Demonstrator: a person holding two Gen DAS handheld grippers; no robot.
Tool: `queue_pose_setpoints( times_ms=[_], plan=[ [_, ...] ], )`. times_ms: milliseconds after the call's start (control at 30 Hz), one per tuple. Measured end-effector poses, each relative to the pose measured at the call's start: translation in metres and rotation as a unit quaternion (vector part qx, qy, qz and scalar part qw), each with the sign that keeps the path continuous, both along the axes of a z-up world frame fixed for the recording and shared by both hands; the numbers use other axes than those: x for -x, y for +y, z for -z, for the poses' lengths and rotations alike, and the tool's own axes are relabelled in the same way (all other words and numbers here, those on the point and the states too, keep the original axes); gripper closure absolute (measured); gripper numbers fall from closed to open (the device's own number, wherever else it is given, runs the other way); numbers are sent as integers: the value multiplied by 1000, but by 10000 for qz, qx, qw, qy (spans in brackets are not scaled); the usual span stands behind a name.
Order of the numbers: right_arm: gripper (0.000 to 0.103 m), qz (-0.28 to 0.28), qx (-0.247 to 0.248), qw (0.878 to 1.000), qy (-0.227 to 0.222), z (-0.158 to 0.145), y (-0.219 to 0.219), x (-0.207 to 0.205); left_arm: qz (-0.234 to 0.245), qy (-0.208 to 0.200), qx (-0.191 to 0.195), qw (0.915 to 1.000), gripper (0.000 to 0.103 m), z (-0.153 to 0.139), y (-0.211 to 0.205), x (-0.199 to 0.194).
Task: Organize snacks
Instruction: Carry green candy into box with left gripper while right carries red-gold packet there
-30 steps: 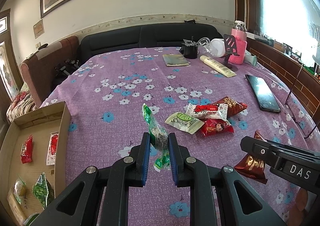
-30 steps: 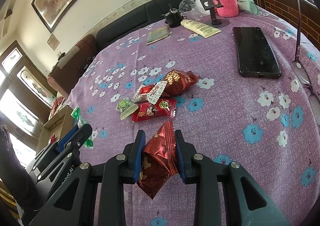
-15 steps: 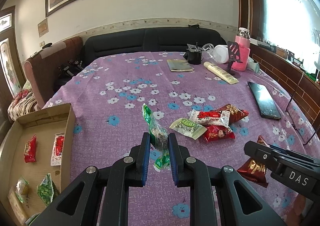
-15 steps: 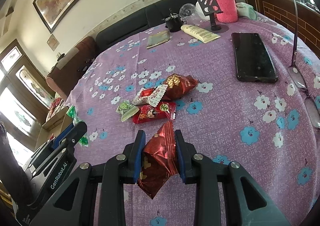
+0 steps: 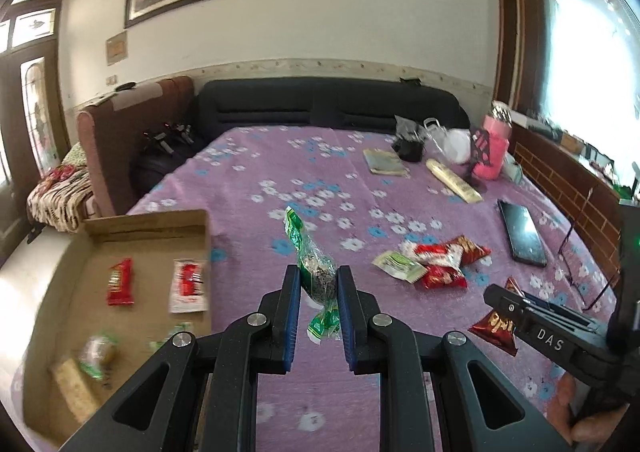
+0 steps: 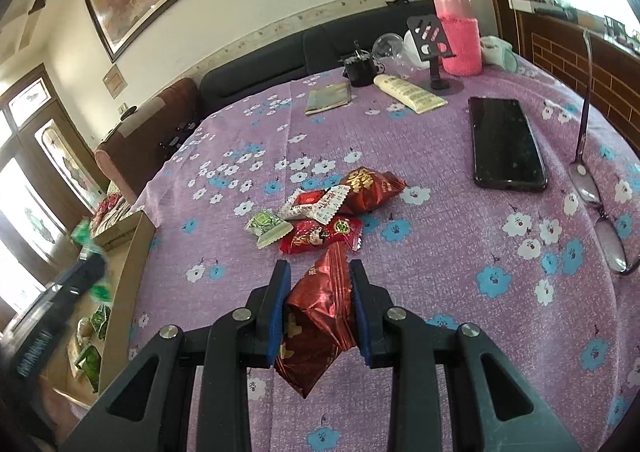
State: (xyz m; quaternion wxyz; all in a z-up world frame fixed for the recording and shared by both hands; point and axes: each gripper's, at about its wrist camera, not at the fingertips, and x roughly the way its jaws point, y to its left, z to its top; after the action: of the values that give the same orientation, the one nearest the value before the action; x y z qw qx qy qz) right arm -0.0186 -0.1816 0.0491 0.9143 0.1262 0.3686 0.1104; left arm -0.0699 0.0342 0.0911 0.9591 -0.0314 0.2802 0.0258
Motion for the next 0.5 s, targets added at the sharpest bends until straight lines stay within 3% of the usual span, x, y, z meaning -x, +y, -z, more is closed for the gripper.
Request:
queue_pose_setpoints(
  times_ms=[267,500],
  plan=[
    [75,-473,395,9979,-214,-1,26,6,-417,-241,132,9988,85,-19,47,28],
    [75,-815,341,9952,-417,-13,45,21,-869,-175,228,9958,84,-12,93,41]
  ],
)
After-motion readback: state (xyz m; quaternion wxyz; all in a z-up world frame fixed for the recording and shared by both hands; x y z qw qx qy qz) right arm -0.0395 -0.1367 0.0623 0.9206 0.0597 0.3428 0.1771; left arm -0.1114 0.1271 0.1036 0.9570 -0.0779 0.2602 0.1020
